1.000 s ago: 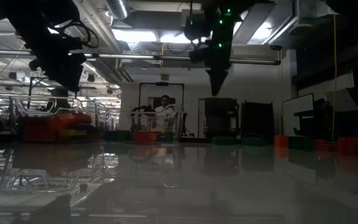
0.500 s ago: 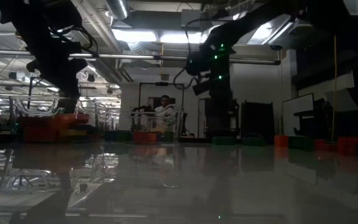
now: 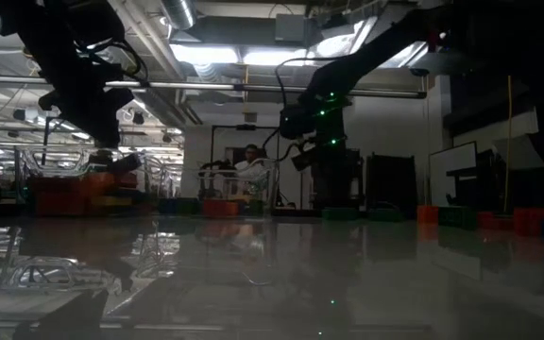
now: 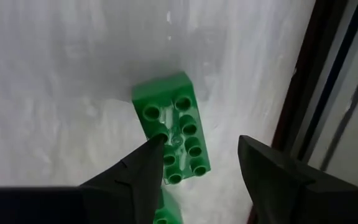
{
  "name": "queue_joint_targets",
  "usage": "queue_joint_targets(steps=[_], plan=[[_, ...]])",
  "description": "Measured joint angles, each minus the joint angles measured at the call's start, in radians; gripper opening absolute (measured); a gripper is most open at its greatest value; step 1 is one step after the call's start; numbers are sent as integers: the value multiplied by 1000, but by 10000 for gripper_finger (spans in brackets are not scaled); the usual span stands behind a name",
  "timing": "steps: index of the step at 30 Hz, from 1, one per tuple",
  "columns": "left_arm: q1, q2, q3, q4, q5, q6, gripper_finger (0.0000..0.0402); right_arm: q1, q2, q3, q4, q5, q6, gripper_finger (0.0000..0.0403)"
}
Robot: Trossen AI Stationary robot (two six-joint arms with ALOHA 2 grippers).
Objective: Sort blocks by size
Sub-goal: Put the large green game piece into the left transparent bin
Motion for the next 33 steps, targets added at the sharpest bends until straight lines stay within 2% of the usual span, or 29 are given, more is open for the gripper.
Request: queue_joint_targets(steps=[7,12,19,33], plan=[[0,0,0,0,0,0,168,1,4,0,9,13,-15,207],[0,0,0,0,0,0,169,2,4,0,0,16,30,207],[0,0,0,0,0,0,169,14,12,31,-95,24,60,207],[0,0,0,0,0,0,169,15,12,37,-179,-35,57,207]])
